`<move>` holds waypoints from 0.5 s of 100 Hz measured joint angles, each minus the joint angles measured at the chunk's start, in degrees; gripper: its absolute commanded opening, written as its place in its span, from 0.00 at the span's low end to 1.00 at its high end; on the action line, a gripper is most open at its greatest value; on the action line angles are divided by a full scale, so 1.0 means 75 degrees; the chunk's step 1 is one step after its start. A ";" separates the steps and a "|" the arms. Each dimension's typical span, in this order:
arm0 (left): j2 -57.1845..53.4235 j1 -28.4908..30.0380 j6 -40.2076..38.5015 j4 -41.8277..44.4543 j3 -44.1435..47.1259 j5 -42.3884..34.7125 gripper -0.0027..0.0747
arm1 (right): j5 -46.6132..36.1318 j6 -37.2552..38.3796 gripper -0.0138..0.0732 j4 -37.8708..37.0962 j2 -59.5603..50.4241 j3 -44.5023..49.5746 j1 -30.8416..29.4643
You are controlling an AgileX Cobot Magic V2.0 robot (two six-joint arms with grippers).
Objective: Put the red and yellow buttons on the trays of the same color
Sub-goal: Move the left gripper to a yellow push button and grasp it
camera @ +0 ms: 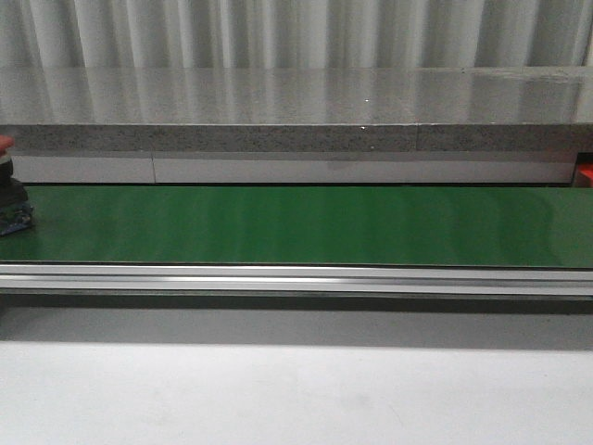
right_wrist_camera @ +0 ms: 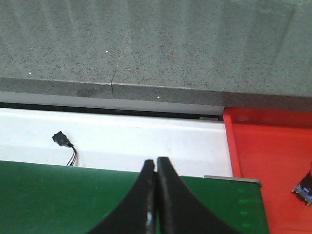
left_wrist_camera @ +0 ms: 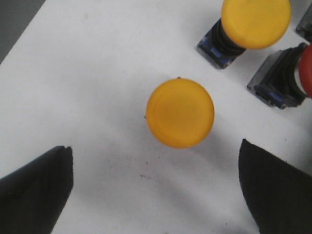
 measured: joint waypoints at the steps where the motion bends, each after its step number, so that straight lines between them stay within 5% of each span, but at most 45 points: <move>1: 0.0060 0.0000 0.0000 0.0000 -0.0020 -0.0002 0.89 | 0.0000 0.0000 0.08 0.0000 0.0000 0.0000 0.0000; 33: 0.1353 0.0000 0.0000 0.0013 -0.0877 -0.0124 0.82 | 0.0014 0.0000 0.08 0.0000 0.0000 0.0000 0.0000; 40: 0.1455 0.0000 0.0000 0.0013 -0.0881 -0.0124 0.66 | 0.0014 0.0000 0.08 0.0000 0.0000 0.0000 0.0000; 50: 0.1455 0.0000 0.0000 0.0013 -0.0893 -0.0124 0.28 | 0.0014 0.0000 0.08 0.0000 0.0000 0.0000 0.0000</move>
